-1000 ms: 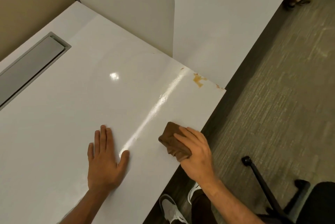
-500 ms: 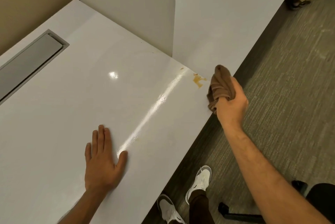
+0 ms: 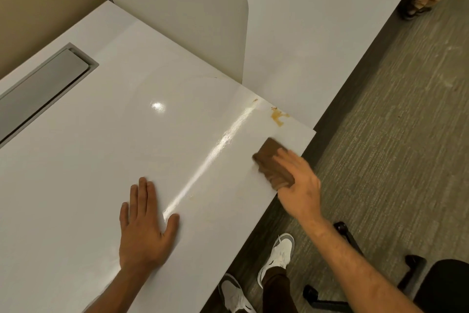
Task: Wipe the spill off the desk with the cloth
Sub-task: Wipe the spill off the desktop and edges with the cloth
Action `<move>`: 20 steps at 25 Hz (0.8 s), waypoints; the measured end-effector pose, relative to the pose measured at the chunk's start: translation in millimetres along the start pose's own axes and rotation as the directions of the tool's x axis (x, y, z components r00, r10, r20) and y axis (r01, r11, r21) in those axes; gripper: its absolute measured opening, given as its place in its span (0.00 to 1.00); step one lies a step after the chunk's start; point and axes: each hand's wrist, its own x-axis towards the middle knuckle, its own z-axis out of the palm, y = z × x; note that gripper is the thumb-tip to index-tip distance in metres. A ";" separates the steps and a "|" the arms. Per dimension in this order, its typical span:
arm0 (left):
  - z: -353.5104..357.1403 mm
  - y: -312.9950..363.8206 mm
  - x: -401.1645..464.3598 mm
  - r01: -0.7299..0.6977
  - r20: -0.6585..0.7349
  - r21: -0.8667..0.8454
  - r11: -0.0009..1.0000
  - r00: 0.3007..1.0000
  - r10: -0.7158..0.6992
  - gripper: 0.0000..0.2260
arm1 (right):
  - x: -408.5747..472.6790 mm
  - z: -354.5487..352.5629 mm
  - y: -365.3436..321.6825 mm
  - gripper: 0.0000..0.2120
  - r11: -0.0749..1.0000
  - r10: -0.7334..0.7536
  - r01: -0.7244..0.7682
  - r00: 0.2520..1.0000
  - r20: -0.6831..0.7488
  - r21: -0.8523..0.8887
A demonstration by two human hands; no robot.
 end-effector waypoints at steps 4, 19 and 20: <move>-1.5 1.8 -1.9 0.006 0.002 -0.001 1.000 1.000 -0.006 0.40 | -21.8 -6.6 -19.3 0.27 0.906 0.178 -0.212 0.976 0.125 0.367; -1.4 0.5 -0.2 0.000 0.004 0.003 1.000 1.000 0.000 0.41 | 134.1 28.4 -7.1 0.29 0.994 0.106 -0.106 0.994 0.013 0.018; -1.2 0.1 -0.3 0.001 0.001 0.002 1.000 1.000 -0.001 0.41 | 138.1 28.6 -5.1 0.28 0.998 0.056 -0.056 0.998 0.039 0.015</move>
